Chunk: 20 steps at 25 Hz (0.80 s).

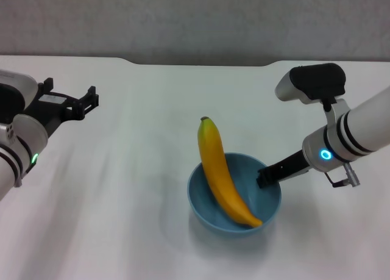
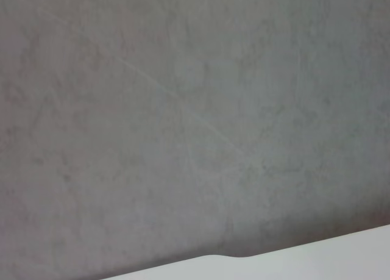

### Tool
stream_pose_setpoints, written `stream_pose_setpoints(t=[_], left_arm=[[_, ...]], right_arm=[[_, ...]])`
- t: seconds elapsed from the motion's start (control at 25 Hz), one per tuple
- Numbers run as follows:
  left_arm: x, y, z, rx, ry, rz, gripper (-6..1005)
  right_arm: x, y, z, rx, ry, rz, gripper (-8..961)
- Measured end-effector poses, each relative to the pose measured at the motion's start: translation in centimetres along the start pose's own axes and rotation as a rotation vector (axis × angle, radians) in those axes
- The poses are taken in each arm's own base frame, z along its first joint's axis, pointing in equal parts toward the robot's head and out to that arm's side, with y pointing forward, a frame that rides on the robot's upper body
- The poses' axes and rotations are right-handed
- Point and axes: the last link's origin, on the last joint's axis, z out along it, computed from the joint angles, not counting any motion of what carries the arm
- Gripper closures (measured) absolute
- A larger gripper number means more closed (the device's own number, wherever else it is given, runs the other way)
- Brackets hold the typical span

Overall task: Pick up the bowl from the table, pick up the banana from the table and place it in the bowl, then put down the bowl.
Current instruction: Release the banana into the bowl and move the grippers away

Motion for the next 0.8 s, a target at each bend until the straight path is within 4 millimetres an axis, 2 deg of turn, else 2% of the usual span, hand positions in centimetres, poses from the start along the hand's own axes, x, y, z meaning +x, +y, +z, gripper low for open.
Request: stream_pose_setpoints(t=[0.8], left_arm=[[-1.2, -0.3, 0.1, 0.011, -0.036, -0.038, 97]], right_arm=[[0.9, -0.8, 0.4, 0.019, -0.022, 0.011, 911]])
